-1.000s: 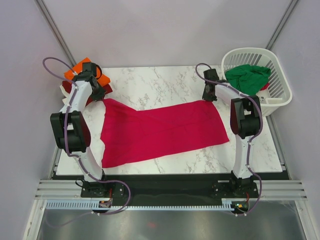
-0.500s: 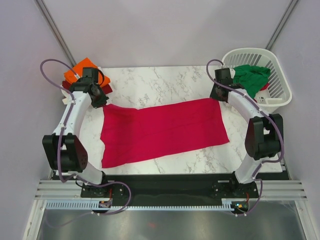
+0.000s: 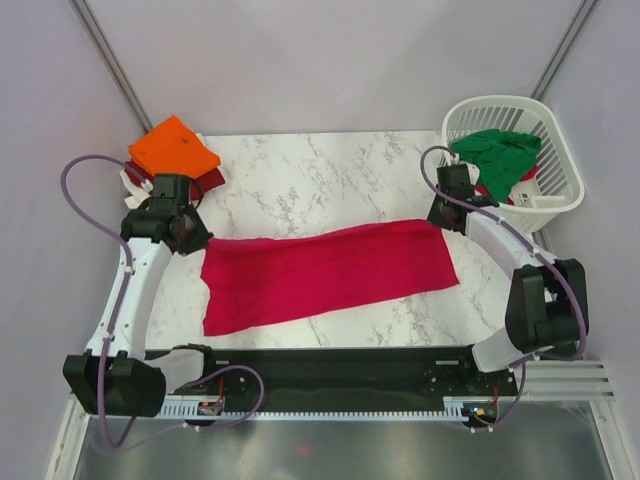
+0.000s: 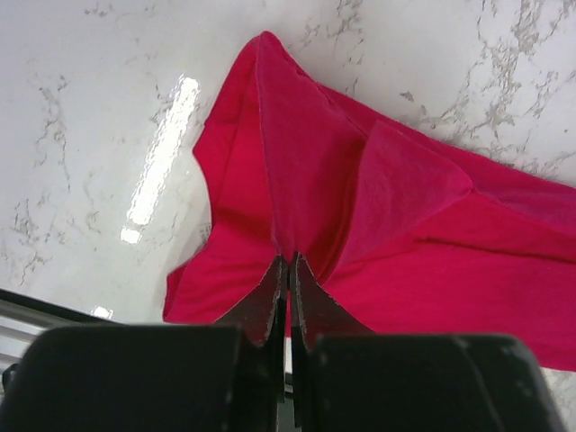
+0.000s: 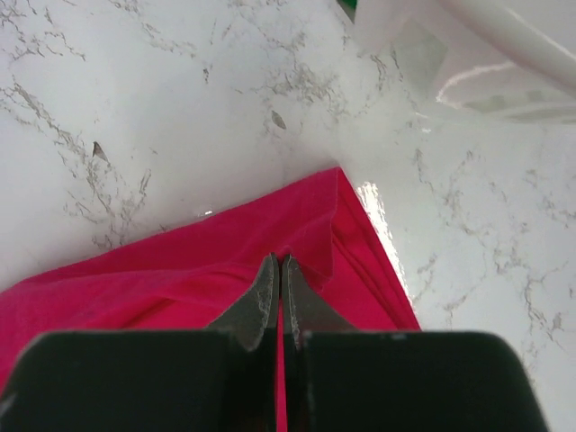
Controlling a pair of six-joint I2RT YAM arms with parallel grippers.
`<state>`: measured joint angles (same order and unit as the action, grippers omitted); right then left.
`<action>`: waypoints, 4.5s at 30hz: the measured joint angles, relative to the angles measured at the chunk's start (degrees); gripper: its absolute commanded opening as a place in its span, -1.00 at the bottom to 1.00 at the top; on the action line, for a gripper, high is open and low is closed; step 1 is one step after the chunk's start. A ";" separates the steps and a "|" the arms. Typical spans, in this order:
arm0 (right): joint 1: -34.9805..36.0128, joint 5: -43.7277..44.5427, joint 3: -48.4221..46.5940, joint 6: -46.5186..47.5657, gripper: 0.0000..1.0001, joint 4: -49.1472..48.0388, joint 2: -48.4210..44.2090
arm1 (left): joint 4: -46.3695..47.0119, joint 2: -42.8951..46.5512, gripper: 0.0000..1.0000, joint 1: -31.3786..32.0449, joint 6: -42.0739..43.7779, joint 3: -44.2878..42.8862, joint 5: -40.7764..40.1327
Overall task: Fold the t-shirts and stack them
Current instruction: Fold the tshirt
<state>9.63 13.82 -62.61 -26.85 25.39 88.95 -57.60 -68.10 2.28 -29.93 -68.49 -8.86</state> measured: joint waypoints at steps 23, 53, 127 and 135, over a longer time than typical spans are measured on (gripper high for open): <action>-0.85 0.44 20.68 -4.85 -1.00 -0.98 -21.51 | -12.44 19.96 -0.86 0.09 0.13 6.49 9.16; -6.45 -6.43 23.17 -6.10 0.96 -5.22 -17.46 | -5.49 -9.01 0.55 0.09 2.71 5.46 9.97; 43.08 -8.57 -7.52 4.83 0.96 -6.49 -3.43 | 21.84 -50.75 0.99 16.72 15.87 -59.41 13.77; 28.15 -9.38 -37.40 8.41 0.96 -8.20 27.87 | 22.32 -12.90 0.93 7.87 11.30 -25.51 8.41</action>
<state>37.78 4.45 -100.01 -18.44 17.19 116.81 -35.29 -80.99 10.15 -18.63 -94.00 -0.45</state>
